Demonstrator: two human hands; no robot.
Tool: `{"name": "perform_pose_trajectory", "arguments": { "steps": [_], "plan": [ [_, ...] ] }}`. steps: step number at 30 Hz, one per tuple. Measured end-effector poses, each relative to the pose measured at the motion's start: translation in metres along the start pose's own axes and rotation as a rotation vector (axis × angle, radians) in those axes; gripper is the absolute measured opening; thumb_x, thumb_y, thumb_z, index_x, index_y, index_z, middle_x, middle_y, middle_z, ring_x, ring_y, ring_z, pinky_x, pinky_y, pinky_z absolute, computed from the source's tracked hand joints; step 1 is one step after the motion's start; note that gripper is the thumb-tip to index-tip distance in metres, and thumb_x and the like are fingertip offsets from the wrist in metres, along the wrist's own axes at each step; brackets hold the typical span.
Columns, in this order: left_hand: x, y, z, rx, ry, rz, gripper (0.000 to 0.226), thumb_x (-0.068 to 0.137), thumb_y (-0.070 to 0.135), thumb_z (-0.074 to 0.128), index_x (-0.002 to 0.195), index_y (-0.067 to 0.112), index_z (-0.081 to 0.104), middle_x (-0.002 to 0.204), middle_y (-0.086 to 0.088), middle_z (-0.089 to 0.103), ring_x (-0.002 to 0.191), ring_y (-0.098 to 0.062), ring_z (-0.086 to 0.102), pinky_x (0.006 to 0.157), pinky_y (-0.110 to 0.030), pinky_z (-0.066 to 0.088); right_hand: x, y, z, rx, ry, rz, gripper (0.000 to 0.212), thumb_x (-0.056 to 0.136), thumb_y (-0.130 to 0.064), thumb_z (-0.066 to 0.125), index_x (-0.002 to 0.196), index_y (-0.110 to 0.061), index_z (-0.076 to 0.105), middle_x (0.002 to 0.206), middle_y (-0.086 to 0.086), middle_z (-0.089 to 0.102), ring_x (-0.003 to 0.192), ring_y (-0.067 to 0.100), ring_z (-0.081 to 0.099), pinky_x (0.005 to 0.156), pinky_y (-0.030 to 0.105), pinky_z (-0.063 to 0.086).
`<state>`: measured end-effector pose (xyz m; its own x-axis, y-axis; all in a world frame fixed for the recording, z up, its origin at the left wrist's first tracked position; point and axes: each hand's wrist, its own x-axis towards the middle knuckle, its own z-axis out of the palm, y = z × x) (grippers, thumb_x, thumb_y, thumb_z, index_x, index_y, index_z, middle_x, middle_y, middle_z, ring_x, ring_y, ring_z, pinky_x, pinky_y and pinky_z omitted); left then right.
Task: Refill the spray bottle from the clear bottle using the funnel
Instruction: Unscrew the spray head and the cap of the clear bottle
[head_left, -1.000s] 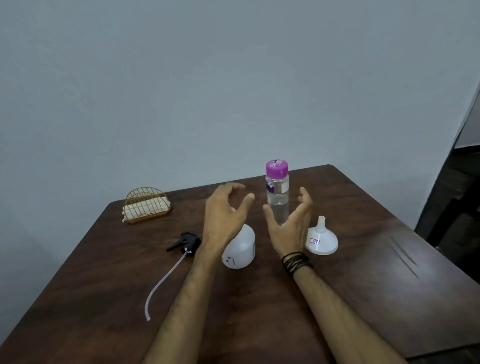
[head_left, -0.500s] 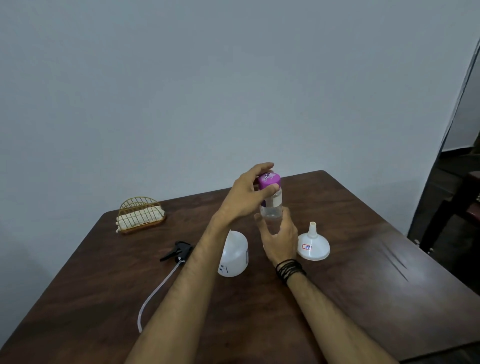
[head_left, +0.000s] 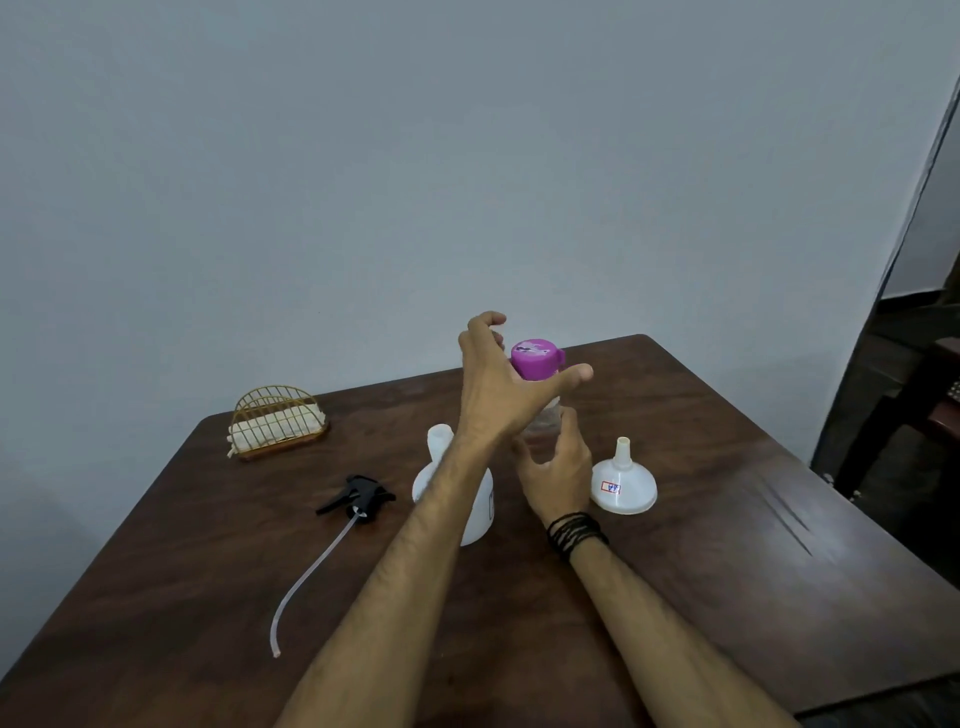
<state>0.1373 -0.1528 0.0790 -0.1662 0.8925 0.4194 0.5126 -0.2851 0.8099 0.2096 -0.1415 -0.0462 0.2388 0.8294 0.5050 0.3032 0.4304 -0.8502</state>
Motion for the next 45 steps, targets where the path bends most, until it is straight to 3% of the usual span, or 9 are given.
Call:
{"name": "perform_pose_trajectory", "arguments": {
  "steps": [4, 7, 11, 14, 22, 29, 36, 40, 45],
  "plan": [
    [0.000, -0.001, -0.017, -0.193, -0.317, -0.020, 0.100, 0.079, 0.026, 0.084, 0.151, 0.028, 0.015, 0.150, -0.006, 0.041, 0.127, -0.018, 0.053, 0.106, -0.031, 0.048, 0.001, 0.002, 0.002, 0.019, 0.021, -0.027, 0.059, 0.077, -0.064, 0.067, 0.110, -0.016, 0.055, 0.096, -0.012, 0.063, 0.083, 0.001, 0.061, 0.069, 0.006, 0.042],
    [0.000, -0.002, -0.031, -0.311, -0.302, -0.055, 0.079, 0.088, 0.005, 0.074, 0.149, 0.024, 0.027, 0.135, -0.006, 0.061, 0.120, -0.018, 0.063, 0.104, -0.033, 0.052, 0.002, 0.005, 0.005, 0.010, 0.024, -0.015, 0.052, 0.080, -0.057, 0.072, 0.110, -0.018, 0.053, 0.098, -0.008, 0.066, 0.085, 0.006, 0.065, 0.071, 0.018, 0.051],
    [0.009, -0.002, -0.031, -0.260, -0.072, -0.085, 0.074, 0.081, 0.016, 0.083, 0.141, 0.018, 0.039, 0.109, -0.005, 0.066, 0.101, -0.014, 0.066, 0.086, -0.022, 0.056, 0.003, 0.005, 0.006, 0.004, 0.016, -0.002, 0.055, 0.080, -0.059, 0.071, 0.114, -0.021, 0.051, 0.107, -0.005, 0.067, 0.094, 0.010, 0.065, 0.077, 0.027, 0.055],
    [0.014, 0.003, -0.022, -0.161, -0.076, -0.085, 0.088, 0.073, 0.033, 0.089, 0.142, 0.022, 0.036, 0.120, -0.006, 0.053, 0.108, -0.016, 0.058, 0.074, -0.012, 0.051, 0.003, 0.004, 0.004, 0.015, -0.018, 0.011, 0.053, 0.079, -0.062, 0.070, 0.112, -0.025, 0.050, 0.103, -0.011, 0.064, 0.091, 0.003, 0.063, 0.078, 0.027, 0.055],
    [0.002, 0.003, -0.029, -0.229, -0.390, -0.044, 0.054, 0.100, 0.022, 0.059, 0.150, 0.022, 0.039, 0.143, -0.003, 0.050, 0.127, -0.018, 0.055, 0.098, -0.025, 0.052, 0.003, 0.003, 0.002, 0.055, -0.032, 0.020, 0.066, 0.076, -0.074, 0.063, 0.115, -0.023, 0.051, 0.107, -0.008, 0.067, 0.095, 0.007, 0.066, 0.078, 0.026, 0.055],
    [0.006, 0.003, -0.034, -0.149, -0.069, -0.072, 0.070, 0.074, 0.031, 0.088, 0.133, 0.023, 0.051, 0.109, -0.001, 0.062, 0.102, -0.015, 0.063, 0.079, -0.021, 0.056, 0.002, 0.002, 0.003, 0.036, -0.056, 0.002, 0.054, 0.081, -0.055, 0.074, 0.116, -0.021, 0.050, 0.109, -0.006, 0.067, 0.094, 0.003, 0.065, 0.073, 0.006, 0.045],
    [0.004, 0.017, -0.028, -0.090, -0.304, -0.014, 0.068, 0.095, 0.029, 0.066, 0.154, 0.027, 0.031, 0.155, -0.005, 0.041, 0.135, -0.020, 0.048, 0.106, -0.033, 0.049, 0.003, 0.004, 0.003, 0.040, -0.062, 0.044, 0.061, 0.079, -0.062, 0.069, 0.120, -0.023, 0.049, 0.112, -0.011, 0.063, 0.096, 0.001, 0.061, 0.075, 0.009, 0.043],
    [0.003, 0.014, -0.039, -0.099, -0.235, -0.007, 0.065, 0.091, 0.007, 0.072, 0.146, 0.026, 0.042, 0.139, -0.004, 0.056, 0.120, -0.012, 0.057, 0.087, -0.019, 0.055, 0.003, 0.003, 0.003, 0.025, -0.063, 0.058, 0.052, 0.082, -0.052, 0.075, 0.115, -0.023, 0.049, 0.108, -0.008, 0.065, 0.090, -0.007, 0.059, 0.070, 0.002, 0.041],
    [0.010, 0.011, -0.031, 0.070, -0.043, -0.007, 0.076, 0.077, 0.034, 0.086, 0.140, 0.023, 0.045, 0.123, -0.001, 0.054, 0.105, -0.012, 0.056, 0.072, -0.011, 0.048, 0.003, 0.001, 0.002, 0.037, -0.071, 0.067, 0.056, 0.082, -0.053, 0.074, 0.121, -0.021, 0.048, 0.112, -0.008, 0.064, 0.091, -0.010, 0.059, 0.070, 0.005, 0.043]
  ]
}}
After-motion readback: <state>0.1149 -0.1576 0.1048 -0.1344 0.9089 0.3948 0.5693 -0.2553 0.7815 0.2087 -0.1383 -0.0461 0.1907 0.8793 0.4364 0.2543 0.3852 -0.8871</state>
